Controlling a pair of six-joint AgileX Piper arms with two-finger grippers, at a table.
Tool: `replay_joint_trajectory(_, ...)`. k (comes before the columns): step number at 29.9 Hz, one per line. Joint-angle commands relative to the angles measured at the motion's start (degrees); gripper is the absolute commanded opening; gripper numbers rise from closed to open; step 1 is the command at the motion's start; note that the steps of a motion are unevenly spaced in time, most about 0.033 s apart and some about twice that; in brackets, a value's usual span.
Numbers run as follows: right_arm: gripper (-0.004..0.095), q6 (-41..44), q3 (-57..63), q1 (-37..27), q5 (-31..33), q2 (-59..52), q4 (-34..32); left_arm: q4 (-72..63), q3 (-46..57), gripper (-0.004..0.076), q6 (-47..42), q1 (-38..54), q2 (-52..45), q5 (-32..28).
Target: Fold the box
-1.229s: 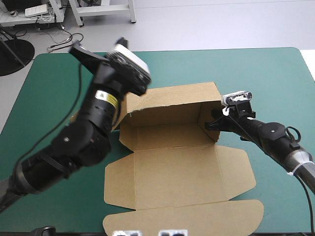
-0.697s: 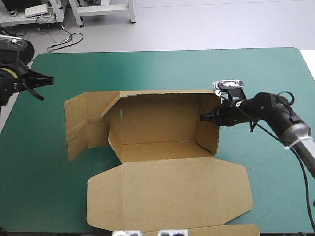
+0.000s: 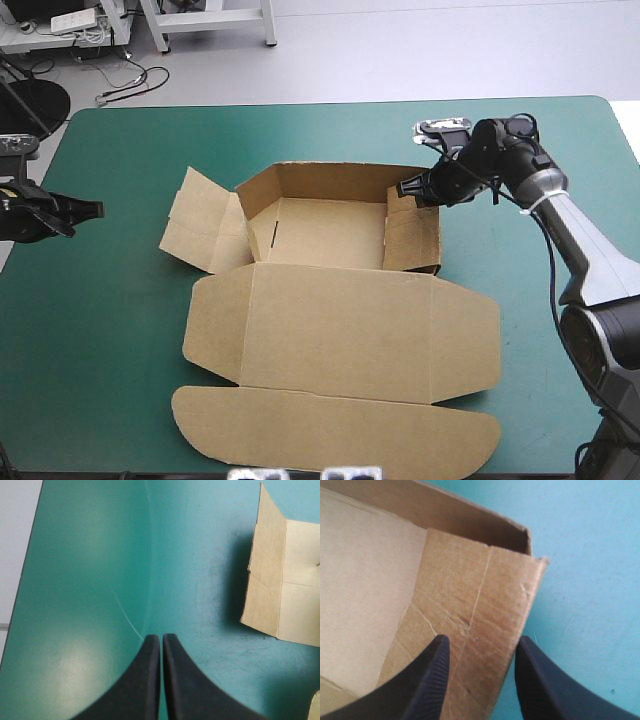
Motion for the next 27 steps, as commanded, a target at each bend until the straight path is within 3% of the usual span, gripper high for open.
replay_joint_trajectory(1,0.0417,0.0,-7.4,0.0,5.07,-4.45,-0.65,-1.17,-1.32,0.0004,0.0,0.02,-1.54,-3.0)
replay_joint_trajectory(5,0.0417,1.16,-13.05,0.0,11.89,-6.61,-2.18,-0.94,-1.32,0.0004,0.0,0.02,-1.54,-3.33)
replay_joint_trajectory(11,0.0417,5.82,-11.35,0.0,11.89,-12.29,-2.19,-0.94,-1.32,0.0004,0.0,0.02,-1.54,-3.47)
replay_joint_trajectory(16,0.0417,6.95,-1.11,0.0,11.79,-15.62,-2.67,-2.3,-1.32,0.0004,0.0,0.02,-1.54,-2.44)
replay_joint_trajectory(27,0.0417,3.97,10.94,0.0,-3.36,-8.89,4.99,-3.24,-1.32,0.0003,0.0,0.02,-1.54,-1.64)
